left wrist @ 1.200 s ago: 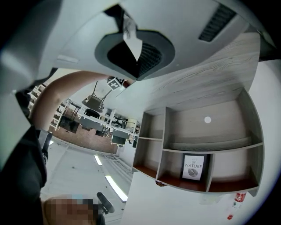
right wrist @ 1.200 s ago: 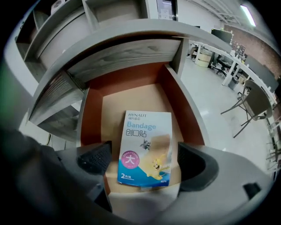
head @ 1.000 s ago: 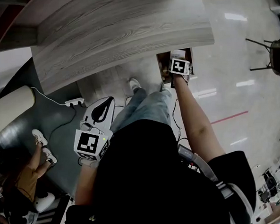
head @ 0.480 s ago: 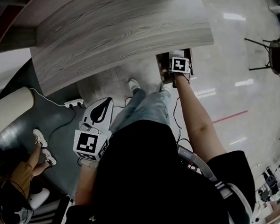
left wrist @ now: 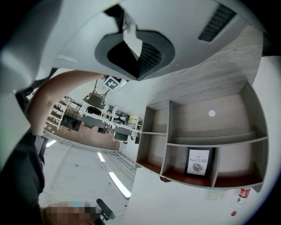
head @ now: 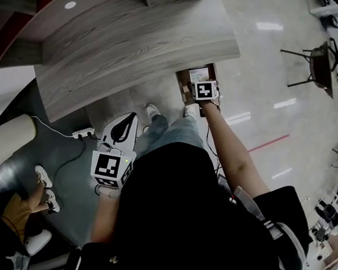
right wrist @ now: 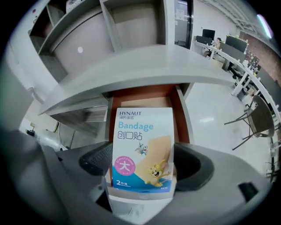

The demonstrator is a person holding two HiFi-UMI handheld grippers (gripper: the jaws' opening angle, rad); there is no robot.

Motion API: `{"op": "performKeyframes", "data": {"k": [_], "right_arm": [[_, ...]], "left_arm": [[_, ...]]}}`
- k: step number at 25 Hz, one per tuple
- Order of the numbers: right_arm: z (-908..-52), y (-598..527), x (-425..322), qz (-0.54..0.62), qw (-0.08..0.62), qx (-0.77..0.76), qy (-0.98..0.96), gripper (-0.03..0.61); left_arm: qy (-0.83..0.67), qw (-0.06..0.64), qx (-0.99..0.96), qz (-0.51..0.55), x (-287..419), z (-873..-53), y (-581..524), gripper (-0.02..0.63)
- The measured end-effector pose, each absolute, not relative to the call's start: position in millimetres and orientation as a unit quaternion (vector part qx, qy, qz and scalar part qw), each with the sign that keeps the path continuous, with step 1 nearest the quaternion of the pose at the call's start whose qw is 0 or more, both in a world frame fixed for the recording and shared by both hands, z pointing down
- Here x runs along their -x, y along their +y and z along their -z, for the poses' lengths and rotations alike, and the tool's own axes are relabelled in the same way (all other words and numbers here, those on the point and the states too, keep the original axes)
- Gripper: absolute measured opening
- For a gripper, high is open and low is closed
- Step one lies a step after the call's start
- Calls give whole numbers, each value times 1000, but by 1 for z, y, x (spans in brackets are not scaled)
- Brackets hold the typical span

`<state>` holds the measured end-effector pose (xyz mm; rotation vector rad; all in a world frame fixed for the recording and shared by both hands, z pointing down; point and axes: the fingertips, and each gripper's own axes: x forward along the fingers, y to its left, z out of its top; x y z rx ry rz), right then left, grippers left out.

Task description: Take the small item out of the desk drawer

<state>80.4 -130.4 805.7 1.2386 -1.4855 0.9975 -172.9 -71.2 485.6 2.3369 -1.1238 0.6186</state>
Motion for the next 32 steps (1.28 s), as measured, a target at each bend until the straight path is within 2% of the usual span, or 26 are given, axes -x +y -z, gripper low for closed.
{"op": "performKeyframes", "data": {"k": [3,5,17,32], "right_arm": [[-788,-125,-54,-448,409,-473,-639,428],[-774,-125,-66,-438,415,-482,-635,428],[-627,-170,-69,-331,332,-491,-735,428],[-431,-175,-42,-214,173,-470,-839,428]], "left_arm": [[-407,225,-858,-217,160,-475,-76,8],[-405,215,-862,-214,152,-469,-79,8],[-405,199,-875,-174,119,-444,-96,8],[-434,161,-879,-118,117,-392,-132,8]]}}
